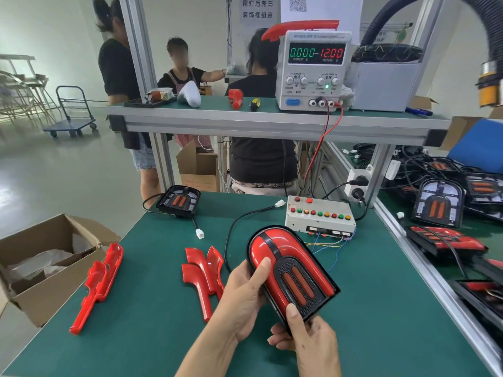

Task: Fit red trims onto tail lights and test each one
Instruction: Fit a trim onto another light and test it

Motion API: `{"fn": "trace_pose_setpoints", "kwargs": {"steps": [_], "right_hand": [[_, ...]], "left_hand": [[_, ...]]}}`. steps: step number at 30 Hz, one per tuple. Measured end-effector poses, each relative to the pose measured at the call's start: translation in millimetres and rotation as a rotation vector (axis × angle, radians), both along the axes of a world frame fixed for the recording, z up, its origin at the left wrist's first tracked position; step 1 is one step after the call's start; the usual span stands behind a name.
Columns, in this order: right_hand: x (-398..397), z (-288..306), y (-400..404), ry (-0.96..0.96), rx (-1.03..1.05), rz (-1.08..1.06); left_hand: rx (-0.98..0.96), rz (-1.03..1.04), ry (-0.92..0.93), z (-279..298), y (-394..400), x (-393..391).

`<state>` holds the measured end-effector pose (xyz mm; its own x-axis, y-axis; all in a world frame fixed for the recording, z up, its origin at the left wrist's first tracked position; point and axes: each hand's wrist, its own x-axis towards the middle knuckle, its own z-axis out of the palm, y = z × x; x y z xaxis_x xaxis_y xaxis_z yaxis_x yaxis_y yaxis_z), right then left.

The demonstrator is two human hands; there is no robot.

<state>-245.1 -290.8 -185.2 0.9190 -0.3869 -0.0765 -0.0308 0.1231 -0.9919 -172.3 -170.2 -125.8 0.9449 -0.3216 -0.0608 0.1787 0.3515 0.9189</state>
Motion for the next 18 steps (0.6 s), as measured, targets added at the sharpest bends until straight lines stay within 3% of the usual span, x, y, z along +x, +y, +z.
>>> {"fn": "trace_pose_setpoints", "kwargs": {"steps": [9,12,15,18], "right_hand": [[-2,6,0,0.027,-0.038,-0.02],[-6,15,5,0.045,-0.085,-0.044],[-18,28,-2,0.097,-0.033,0.045],[-33,39,-31,0.063,0.044,-0.095]], "left_hand": [[-0.042,-0.015,0.012,-3,-5,-6],[0.095,-0.047,-0.043,-12,-7,-14],[0.043,-0.039,-0.028,-19,-1,-15],[0.01,-0.128,-0.011,-20,9,-14]]}}
